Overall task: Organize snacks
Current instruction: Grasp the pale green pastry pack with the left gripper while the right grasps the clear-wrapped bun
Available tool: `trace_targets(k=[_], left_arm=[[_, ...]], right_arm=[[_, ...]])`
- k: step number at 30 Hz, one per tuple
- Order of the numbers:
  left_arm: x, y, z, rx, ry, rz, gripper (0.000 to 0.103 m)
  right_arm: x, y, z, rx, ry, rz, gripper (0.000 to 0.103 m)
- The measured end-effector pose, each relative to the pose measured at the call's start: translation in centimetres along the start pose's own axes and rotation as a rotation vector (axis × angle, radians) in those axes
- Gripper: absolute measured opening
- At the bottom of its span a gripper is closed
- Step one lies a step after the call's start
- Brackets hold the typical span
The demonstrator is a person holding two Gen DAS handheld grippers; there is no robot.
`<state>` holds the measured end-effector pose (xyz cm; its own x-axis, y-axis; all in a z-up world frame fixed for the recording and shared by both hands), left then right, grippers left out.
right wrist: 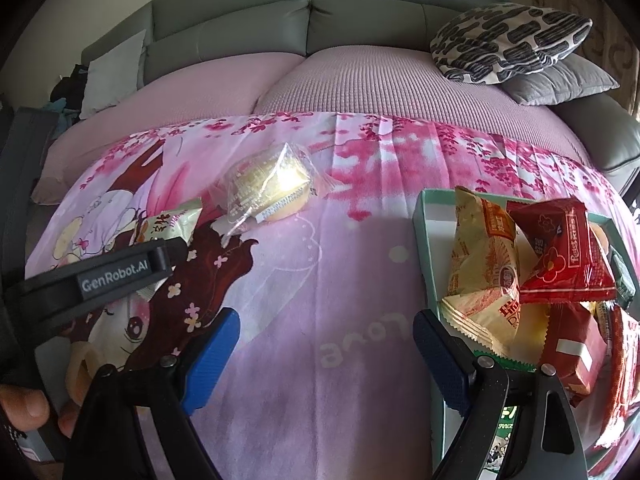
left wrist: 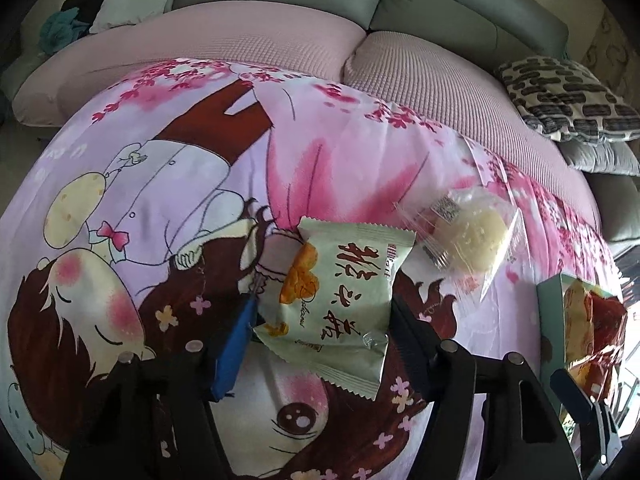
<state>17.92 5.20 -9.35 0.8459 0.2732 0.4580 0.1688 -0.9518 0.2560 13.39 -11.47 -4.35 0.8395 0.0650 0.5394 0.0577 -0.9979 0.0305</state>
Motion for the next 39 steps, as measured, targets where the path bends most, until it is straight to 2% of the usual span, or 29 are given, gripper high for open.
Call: trace_targets(k=[8,11,16,21,27,39], left_arm=[[1.2,-1.7,-0.1,-0.011,0.021,-0.055,0.068],[1.5,-2.0,-0.1,-0.023,0.022,-0.069,0.068],[1.8,-2.5,-0.1,-0.016,0.034,-0.080,0.068],[2.0,-3.3,-0.3,-0.010,0.042,-0.096,0.068],[2.2,-3.6,-0.4,-0.011,0.042,-0.107,0.068],[2.3,-3.9,-0.3,-0.005,0.039,-0.115,0.068]], right_arm=[[1.5,-1.1,-0.9,-0.009,0.058,-0.050,0.090],[2.3,-0.8,-0.9,-0.016,0.067,-0.042,0.090],[4.3,0.0,-0.9,0.024,0.093,0.004,0.090],[6.1,-0.4,-0.2,0.007,0.099,-0.036,0.090],[7.7,-1.9,1.3,0.056,0.078,-0.077,0.090],[8.2,-3.8,4.8,0.079,0.011,-0.132,0.090]])
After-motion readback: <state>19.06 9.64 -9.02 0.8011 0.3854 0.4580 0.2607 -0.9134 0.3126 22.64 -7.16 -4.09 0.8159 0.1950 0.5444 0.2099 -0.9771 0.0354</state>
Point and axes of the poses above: each gripper's, at about its wrist camera, not at the fingertips, and z roughly the way its jaws point, y to its right, x to its top, the point moved 6 cm from there along z, roughly the way its jaws point, and after that the axes turned 4 degrees about -x, right-handed, at the moved point
